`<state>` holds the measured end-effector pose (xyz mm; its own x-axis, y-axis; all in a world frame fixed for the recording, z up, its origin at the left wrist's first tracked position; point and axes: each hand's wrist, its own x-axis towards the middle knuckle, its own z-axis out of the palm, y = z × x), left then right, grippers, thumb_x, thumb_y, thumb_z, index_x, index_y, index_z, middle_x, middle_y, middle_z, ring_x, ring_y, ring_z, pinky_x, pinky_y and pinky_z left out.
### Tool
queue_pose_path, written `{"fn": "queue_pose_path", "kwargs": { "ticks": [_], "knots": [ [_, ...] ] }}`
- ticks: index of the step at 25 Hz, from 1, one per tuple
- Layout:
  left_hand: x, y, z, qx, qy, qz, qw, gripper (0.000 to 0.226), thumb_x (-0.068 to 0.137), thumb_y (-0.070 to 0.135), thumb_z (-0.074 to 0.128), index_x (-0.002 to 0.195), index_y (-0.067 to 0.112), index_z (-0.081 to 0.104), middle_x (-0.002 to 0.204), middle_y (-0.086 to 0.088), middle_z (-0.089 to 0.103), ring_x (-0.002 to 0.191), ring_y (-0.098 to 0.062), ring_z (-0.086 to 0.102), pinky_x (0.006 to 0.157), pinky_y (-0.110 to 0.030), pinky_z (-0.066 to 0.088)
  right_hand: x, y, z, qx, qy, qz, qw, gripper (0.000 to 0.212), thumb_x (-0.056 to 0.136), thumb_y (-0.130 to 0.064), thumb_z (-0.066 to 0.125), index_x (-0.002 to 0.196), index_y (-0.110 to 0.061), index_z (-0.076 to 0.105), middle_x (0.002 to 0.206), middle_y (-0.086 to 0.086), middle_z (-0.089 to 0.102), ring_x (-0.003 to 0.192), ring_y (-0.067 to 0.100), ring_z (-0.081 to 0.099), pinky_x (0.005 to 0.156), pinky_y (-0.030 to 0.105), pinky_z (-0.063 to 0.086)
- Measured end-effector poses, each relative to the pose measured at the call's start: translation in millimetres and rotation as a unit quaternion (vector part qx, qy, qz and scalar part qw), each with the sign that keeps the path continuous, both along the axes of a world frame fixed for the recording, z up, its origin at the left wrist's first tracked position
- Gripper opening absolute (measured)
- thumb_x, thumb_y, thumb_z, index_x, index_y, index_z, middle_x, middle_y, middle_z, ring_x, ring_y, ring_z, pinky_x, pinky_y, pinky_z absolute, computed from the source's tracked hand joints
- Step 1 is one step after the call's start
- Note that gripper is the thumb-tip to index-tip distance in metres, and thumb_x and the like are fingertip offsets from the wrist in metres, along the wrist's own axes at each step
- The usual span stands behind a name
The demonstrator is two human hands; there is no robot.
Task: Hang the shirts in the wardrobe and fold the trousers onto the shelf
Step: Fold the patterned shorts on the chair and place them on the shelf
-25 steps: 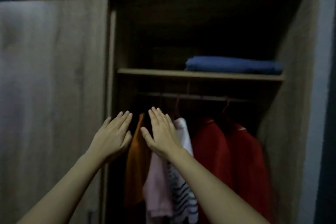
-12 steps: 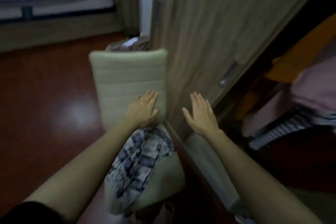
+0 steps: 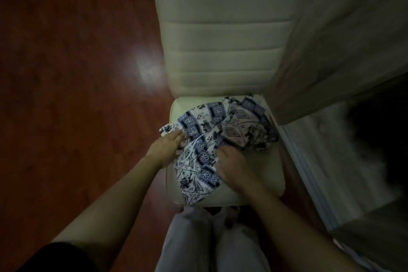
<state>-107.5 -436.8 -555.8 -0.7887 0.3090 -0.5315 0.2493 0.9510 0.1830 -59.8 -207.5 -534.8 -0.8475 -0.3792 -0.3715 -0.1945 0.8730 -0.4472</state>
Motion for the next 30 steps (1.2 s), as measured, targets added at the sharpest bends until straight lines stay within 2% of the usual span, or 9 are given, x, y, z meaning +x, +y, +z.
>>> {"fn": "queue_pose_path", "kwargs": {
  "ticks": [4,8,11,13,17,19,21,24,30],
  "knots": [
    [16.4,-42.0,-64.9,-0.021,-0.015,0.02,0.999,0.061,0.092,-0.001,0.042,0.147,0.022,0.026,0.156,0.003,0.021,0.138,-0.025,0.031,0.108,-0.045,0.036,43.5,-61.4,-55.6,-0.028,-0.055,0.158,0.986,0.057,0.079,-0.006,0.055,0.134,-0.015,0.041,0.138,0.006,0.039,0.127,0.025,0.035,0.103,0.04,0.034],
    [24.1,-48.4,-89.7,-0.08,0.088,-0.03,0.992,0.069,0.088,0.001,0.051,0.146,0.027,0.023,0.151,0.006,0.03,0.123,-0.022,0.043,0.094,-0.04,0.042,63.4,-72.1,-89.8,0.008,-0.054,0.221,0.974,0.079,0.067,-0.019,0.069,0.136,-0.026,0.032,0.15,0.002,0.022,0.138,0.023,0.019,0.11,0.048,0.019],
    [25.5,-41.5,-99.2,-0.121,0.183,-0.052,0.974,0.069,0.08,0.011,0.067,0.14,0.028,0.036,0.135,0.002,0.047,0.11,-0.023,0.049,0.082,-0.041,0.043,64.7,-50.4,-102.6,-0.012,-0.009,0.278,0.961,0.072,0.055,-0.031,0.075,0.121,-0.029,0.045,0.145,0.004,0.036,0.131,0.022,0.032,0.101,0.047,0.038],
    [24.1,-41.8,-101.1,-0.136,0.191,-0.073,0.969,0.067,0.063,0.014,0.081,0.122,0.029,0.052,0.125,-0.002,0.056,0.107,-0.027,0.054,0.081,-0.05,0.046,65.9,-31.3,-102.8,-0.057,-0.018,0.217,0.974,0.041,0.068,-0.032,0.067,0.107,-0.026,0.057,0.133,0.002,0.052,0.116,0.02,0.043,0.08,0.037,0.056],
    [25.3,-45.0,-74.7,-0.091,0.16,-0.092,0.979,0.049,0.056,0.023,0.083,0.101,0.025,0.064,0.103,-0.004,0.069,0.1,-0.03,0.064,0.085,-0.075,0.032,44.4,21.3,-66.1,-0.143,0.028,-0.049,0.988,0.027,0.09,-0.035,0.047,0.116,-0.04,0.054,0.122,0.004,0.057,0.103,0.024,0.059,0.084,0.028,0.047],
    [18.4,-38.9,-31.2,0.068,0.122,-0.018,0.99,0.031,0.075,0.038,0.065,0.101,0.028,0.053,0.095,-0.007,0.07,0.094,-0.03,0.065,0.089,-0.058,0.042,24.4,53.7,-22.1,-0.206,0.036,-0.228,0.951,0.042,0.09,-0.021,0.056,0.13,-0.03,0.046,0.118,0.008,0.06,0.103,0.024,0.06,0.084,0.031,0.049],
    [0.0,-27.1,32.3,0.228,0.063,0.057,0.97,0.013,0.081,0.038,0.053,0.091,0.03,0.05,0.08,0.01,0.065,0.075,-0.013,0.062,0.068,-0.031,0.044,1.0,79.4,26.4,-0.223,0.048,-0.278,0.933,0.048,0.086,-0.012,0.065,0.13,-0.021,0.05,0.117,0.008,0.062,0.105,0.02,0.06,0.086,0.032,0.051],
    [-43.4,-5.0,154.5,0.367,0.119,0.133,0.913,0.018,0.081,0.013,0.069,0.088,0.028,0.061,0.07,0.023,0.063,0.061,0.011,0.056,0.057,-0.007,0.039,-32.9,111.9,131.7,-0.25,0.104,-0.295,0.917,0.037,0.082,-0.011,0.069,0.118,-0.012,0.06,0.105,-0.001,0.065,0.093,-0.004,0.061,0.08,0.008,0.046],
    [-89.3,5.4,415.8,0.54,-0.027,0.118,0.833,0.021,0.083,0.017,0.069,0.1,0.005,0.066,0.093,-0.012,0.072,0.08,-0.021,0.068,0.069,-0.024,0.053,-66.3,157.4,388.1,-0.365,0.088,-0.25,0.893,0.019,0.082,-0.006,0.062,0.101,-0.006,0.064,0.08,-0.014,0.073,0.075,-0.003,0.065,0.069,0.01,0.05]
  ]
}}
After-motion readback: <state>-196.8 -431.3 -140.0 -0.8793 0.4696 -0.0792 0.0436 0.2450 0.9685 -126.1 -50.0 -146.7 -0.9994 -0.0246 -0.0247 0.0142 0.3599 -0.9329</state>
